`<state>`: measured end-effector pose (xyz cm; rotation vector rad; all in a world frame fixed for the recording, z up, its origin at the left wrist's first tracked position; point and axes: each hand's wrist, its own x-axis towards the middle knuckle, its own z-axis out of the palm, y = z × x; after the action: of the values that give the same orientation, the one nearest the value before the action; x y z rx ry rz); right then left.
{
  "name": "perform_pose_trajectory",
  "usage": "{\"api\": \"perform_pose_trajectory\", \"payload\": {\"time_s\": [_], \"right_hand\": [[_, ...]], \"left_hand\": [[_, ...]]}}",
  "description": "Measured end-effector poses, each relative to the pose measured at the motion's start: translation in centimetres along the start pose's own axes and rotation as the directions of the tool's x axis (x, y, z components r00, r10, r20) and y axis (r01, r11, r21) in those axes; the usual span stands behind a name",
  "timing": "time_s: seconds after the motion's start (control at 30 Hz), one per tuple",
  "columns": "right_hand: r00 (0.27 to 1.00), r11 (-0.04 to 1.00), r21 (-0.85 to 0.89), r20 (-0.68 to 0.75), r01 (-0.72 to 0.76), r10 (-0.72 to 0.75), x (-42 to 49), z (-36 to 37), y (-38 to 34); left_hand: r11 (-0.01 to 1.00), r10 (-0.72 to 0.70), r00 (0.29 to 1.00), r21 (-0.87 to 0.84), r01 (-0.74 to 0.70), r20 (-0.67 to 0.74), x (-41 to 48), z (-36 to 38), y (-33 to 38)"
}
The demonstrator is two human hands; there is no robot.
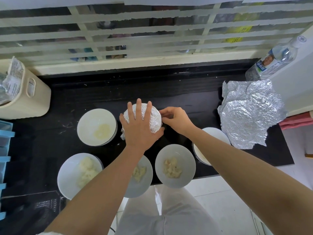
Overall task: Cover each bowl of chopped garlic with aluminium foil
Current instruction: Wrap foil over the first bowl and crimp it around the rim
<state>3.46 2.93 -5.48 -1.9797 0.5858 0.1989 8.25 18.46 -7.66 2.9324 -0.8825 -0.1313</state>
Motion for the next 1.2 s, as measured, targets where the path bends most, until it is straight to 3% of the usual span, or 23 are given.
{"api": "perform_pose_trajectory", "payload": {"time_s": [0.33,0.43,0.63,0.83,1.03,1.2], "right_hand": [[0.970,0.978,-0.203,-0.242,-0.050,0.000,-0.2,1.7,0.0],[0.952,0.982,-0.177,-0.307,-0.060,0.003,-0.5,2.5,-0.1],[0.971,0.995,-0.095,-0.239,-0.026,0.003,-1.7,2.3,-0.2],[0.976,0.984,0.164,-0.193,-0.065,0.097,-3.2,2.9,0.3],[0.972,0.982,0.161,-0.200,-0.094,0.126,-2.0,2.6,-1.1],[0.981,0.985,0.089,-0.117,-0.147,0.157,0.3,1.7,-1.6]], "left_hand": [[1.000,-0.008,1.000,-0.005,0.008,0.010,0.0,0.0,0.1],[1.000,-0.010,1.000,-0.009,0.010,0.008,0.0,0.0,0.1],[1.000,-0.011,1.000,-0.012,0.011,-0.009,0.0,0.1,0.1],[1.000,-0.011,1.000,-0.019,0.010,-0.013,0.1,0.1,0.1],[0.995,-0.101,0.995,-0.030,0.100,-0.026,0.3,0.1,0.6],[0.962,-0.225,0.974,-0.158,0.225,0.020,0.1,-0.4,1.0]]}}
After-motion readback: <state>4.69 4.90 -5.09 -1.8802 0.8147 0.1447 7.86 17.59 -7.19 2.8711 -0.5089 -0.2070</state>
